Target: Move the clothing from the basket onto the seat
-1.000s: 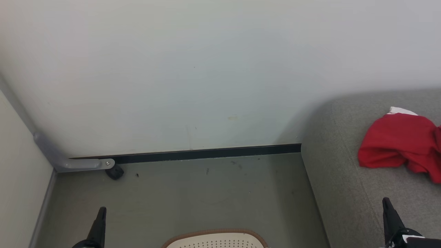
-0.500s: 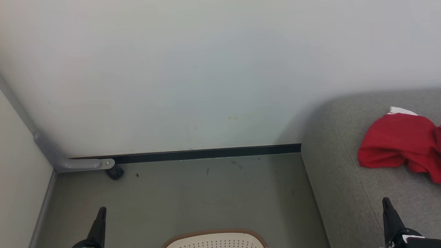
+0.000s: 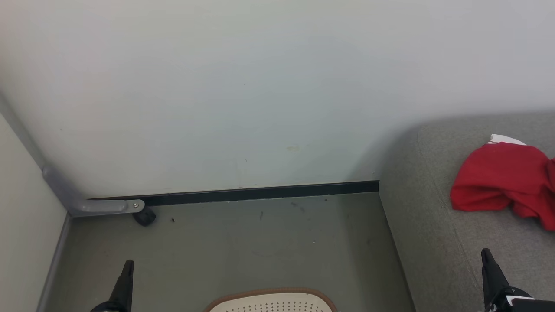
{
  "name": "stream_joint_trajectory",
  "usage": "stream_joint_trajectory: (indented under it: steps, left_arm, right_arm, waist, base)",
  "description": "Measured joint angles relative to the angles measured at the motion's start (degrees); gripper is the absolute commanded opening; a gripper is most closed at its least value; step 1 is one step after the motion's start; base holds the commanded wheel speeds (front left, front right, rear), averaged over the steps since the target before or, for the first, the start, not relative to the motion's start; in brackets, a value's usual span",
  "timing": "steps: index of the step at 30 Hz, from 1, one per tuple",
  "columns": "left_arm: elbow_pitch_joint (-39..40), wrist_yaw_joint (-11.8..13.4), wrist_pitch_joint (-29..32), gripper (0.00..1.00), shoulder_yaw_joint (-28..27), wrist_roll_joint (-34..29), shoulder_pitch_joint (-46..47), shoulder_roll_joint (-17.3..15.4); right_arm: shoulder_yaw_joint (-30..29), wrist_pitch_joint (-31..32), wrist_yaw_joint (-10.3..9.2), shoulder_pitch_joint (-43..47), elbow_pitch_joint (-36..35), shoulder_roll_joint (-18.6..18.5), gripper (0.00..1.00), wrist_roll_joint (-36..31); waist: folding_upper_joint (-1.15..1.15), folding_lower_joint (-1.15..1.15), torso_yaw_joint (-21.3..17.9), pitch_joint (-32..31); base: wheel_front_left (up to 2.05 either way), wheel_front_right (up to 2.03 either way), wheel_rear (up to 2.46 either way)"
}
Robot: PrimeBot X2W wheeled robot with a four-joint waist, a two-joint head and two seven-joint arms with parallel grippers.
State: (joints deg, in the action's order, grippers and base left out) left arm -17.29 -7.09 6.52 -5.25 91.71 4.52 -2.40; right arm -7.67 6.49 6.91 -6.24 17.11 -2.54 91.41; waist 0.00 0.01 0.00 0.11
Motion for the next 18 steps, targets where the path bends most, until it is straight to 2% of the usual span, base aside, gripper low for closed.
stream_joint_trajectory:
  steps: [18]
  left_arm:
    - [0.1,0.0,0.0,0.0,0.0,0.0,0.0,0.0]
  right_arm:
    - [0.0,0.0,0.0,0.0,0.0,0.0,0.0,0.0]
  waist:
    - [0.0,0.0,0.0,0.0]
  base:
    - [0.0,0.0,0.0]
